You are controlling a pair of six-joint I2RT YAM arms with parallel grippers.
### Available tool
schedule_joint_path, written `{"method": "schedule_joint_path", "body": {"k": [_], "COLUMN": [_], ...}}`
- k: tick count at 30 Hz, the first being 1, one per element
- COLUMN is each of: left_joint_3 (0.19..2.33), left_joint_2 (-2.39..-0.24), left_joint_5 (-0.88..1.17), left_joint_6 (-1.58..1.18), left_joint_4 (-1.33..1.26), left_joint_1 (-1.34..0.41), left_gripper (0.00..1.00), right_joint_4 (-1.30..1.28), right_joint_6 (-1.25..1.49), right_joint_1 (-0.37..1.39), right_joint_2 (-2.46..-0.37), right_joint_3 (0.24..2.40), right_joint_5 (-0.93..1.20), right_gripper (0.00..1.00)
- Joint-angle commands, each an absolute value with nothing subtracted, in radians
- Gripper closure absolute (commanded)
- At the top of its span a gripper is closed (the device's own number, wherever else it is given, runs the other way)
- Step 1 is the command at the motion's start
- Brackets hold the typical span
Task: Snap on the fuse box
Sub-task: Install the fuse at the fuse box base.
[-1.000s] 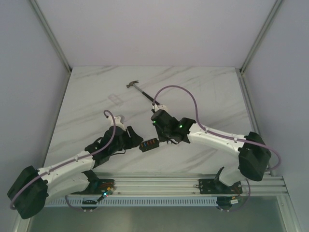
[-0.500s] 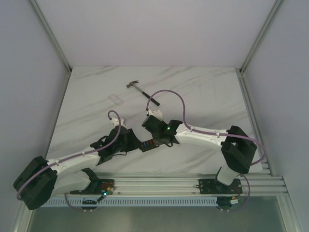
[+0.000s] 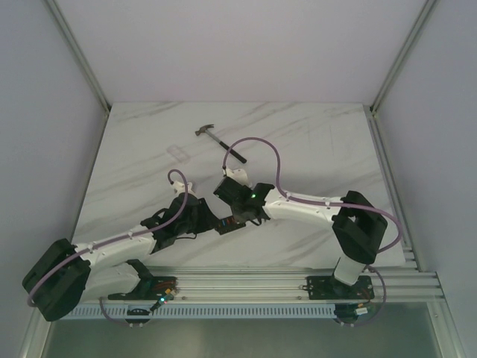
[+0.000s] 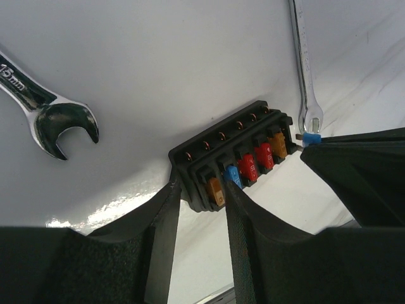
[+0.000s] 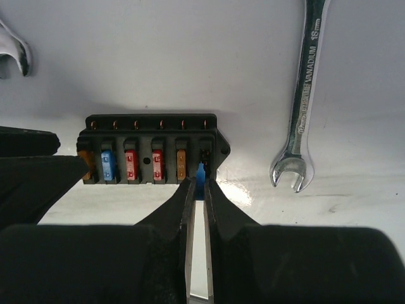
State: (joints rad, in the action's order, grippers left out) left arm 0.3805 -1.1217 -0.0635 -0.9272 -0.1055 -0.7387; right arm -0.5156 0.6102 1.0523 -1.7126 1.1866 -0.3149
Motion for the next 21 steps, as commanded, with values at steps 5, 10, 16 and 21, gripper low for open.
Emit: {"method": "schedule_joint_path", "body": {"k": [5, 10, 16, 21], "left_joint_3": [0.416, 0.421, 0.421, 0.419], "left_joint_2": [-1.161, -1.176, -1.18, -1.182], "left_joint_5": [-0.045, -0.041, -0.044, -0.043], "left_joint_6": [-0.92, -0.919, -0.919, -0.919], "left_joint_4": [-0.093, -0.093, -0.093, -0.094], "left_joint_1": [-0.733, -0.734, -0.733, -0.733], "left_gripper": [0.57, 0.58, 0.59, 0.59], "right_joint_4": [-0.546, -0.552, -0.571, -0.578], "right_joint_6": [0.646, 0.644, 0.645, 0.652], "right_joint_1": [1.059, 1.059, 1.059, 1.058], "right_joint_2": [-1.749, -1.754, -1.77, -1.779], "right_joint_3": [1.236, 1.241, 1.25, 1.251], "right_joint_5": [-0.352, -0.357, -0.368, -0.372], "right_gripper": [1.0, 1.0, 1.0, 1.0]}}
